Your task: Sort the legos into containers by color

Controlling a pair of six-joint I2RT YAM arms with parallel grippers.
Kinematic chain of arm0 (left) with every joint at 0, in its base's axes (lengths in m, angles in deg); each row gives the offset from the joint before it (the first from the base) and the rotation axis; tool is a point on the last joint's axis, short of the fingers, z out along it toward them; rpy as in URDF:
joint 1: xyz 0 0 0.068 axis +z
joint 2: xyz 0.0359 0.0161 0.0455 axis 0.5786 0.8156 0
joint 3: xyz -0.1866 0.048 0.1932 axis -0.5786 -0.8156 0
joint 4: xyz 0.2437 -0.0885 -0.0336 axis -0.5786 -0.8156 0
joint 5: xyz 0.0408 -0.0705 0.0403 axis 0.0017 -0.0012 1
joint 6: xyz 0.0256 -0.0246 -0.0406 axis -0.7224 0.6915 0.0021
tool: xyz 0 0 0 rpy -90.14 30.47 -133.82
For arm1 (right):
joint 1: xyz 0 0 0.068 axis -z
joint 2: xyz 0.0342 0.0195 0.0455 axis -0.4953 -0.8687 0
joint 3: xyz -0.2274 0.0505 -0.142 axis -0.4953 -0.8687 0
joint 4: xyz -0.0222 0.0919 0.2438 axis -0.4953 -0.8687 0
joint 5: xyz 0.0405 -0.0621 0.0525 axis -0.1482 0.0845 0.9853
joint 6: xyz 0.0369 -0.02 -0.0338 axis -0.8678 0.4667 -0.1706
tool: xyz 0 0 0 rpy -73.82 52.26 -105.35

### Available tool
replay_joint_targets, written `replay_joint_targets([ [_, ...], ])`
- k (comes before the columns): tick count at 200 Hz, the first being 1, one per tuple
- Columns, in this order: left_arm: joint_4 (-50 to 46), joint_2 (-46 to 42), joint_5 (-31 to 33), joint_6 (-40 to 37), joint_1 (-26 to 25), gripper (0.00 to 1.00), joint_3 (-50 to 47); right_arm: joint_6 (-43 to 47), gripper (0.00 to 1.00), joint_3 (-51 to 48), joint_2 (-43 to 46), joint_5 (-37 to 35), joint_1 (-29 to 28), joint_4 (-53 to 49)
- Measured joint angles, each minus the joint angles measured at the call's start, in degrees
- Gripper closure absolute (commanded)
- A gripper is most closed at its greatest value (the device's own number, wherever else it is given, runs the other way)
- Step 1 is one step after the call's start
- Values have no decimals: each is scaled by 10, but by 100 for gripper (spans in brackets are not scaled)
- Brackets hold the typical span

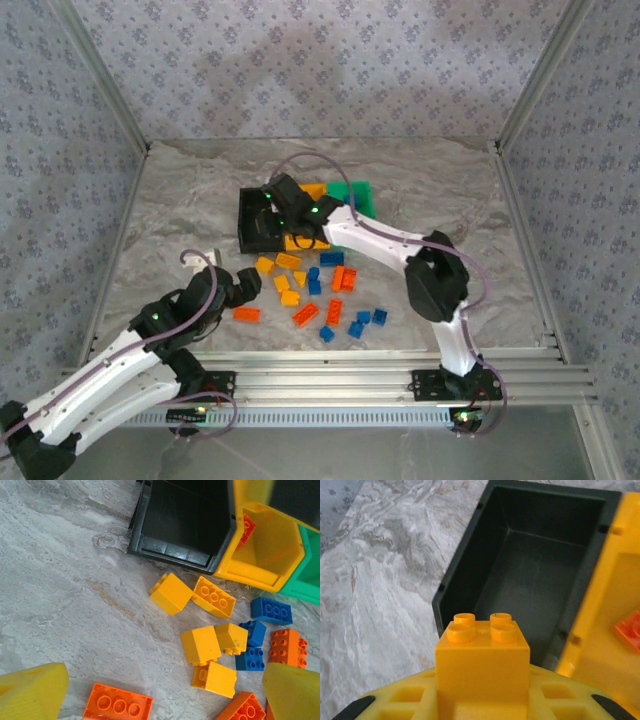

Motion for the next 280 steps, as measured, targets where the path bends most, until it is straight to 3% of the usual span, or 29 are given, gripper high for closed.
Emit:
replay_joint_targets([
  [24, -5, -7, 0, 0, 2, 1, -3, -3, 55, 64, -59, 6, 2, -7],
  [54, -10, -13, 0, 0, 3, 0, -6, -11, 32, 108, -98, 16, 8, -10],
  [98, -10, -14, -3, 0, 3, 1, -6, -35, 28, 97, -92, 22, 28, 6],
  [134, -7, -13, -11, -2, 3, 1, -6, -55, 27, -40, 13, 17, 32, 28],
  [182, 3, 6, -13, 0, 3, 0, -6, -96, 27, -312, 250, -9, 21, 44],
  [223, 31, 31, -19, 5, 10, 1, -13, -142, 26, -528, 402, -42, 17, -8],
  [250, 42, 54, -25, 6, 15, 1, -15, -166, 28, -598, 460, -48, 18, -48],
  [280, 52, 70, -35, 6, 23, 1, -15, -179, 29, -609, 460, -47, 34, -41],
])
